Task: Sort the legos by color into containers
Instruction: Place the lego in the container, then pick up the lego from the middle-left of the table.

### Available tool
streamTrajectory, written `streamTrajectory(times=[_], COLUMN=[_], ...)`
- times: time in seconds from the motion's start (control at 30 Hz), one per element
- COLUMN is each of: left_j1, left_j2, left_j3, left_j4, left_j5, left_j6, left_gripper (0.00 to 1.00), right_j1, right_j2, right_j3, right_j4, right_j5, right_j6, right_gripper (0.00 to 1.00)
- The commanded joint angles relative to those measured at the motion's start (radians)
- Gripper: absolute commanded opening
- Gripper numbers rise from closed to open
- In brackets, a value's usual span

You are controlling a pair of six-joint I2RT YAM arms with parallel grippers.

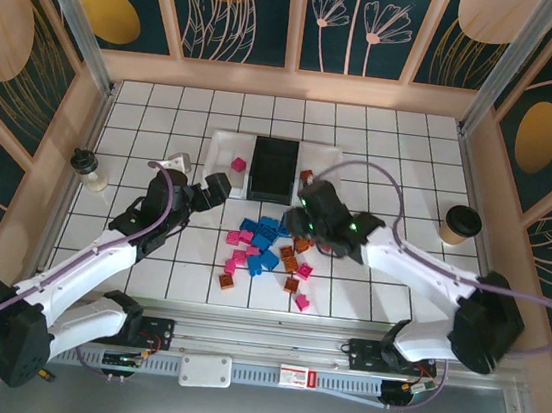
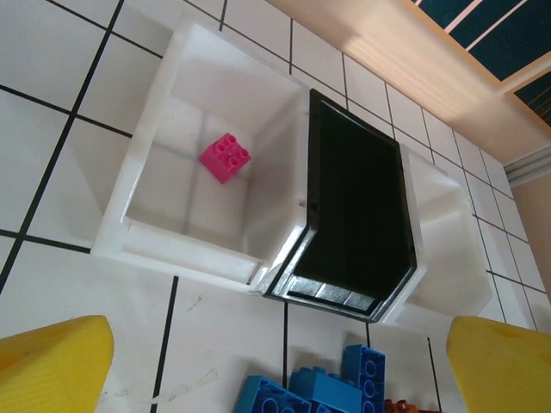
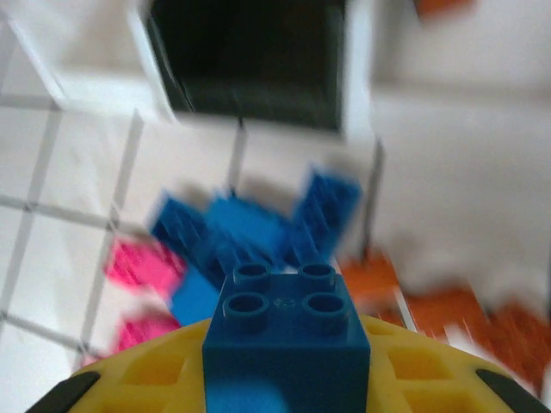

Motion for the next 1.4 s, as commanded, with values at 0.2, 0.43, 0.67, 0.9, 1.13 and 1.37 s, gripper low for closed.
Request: streamTrajectory(times=[0.2,0.43,0.67,0.9,1.13,1.37], left_j1=[0.001,0.001,-0.001,-0.176,-0.385,-0.57], left_j2=[-0.105,-0.093,-0.065,-0.06,-0.094,-0.008], left_j3=[-0.097,-0.09,-0.105,-0.1,-0.168,-0.137], left_j4=[-0.058,-0.112,-0.111,-0.238,-0.384,-0.458], left_j5=[-0.015,0.034,0.113,0.029,-0.005,-0.06], left_j6=[-0.033,0.009,0.017,0.002,-0.102,-0.16], left_gripper=[0.99,0.99,0.99,0.91,0.78,0.76], right_j1=[-0.111,-0.135,-0.135,-0.134,-0.136,-0.138], right_j2=[0.451,0.594,0.458,0.22,0.027,-0.024], right_j3=[0.383,0.512,0.419,0.117,-0.145,-0.218], right_j4=[0.196,0.202,0.246,0.31,0.368,0.383], right_j5=[0.025,0.01,0.004,-0.021,-0.005,0.004], right_j6=[-0.183,-0.168,-0.161,-0.113,-0.05,-0.03], right_gripper=[0.19,0.5,0.62,0.63,0.63,0.64])
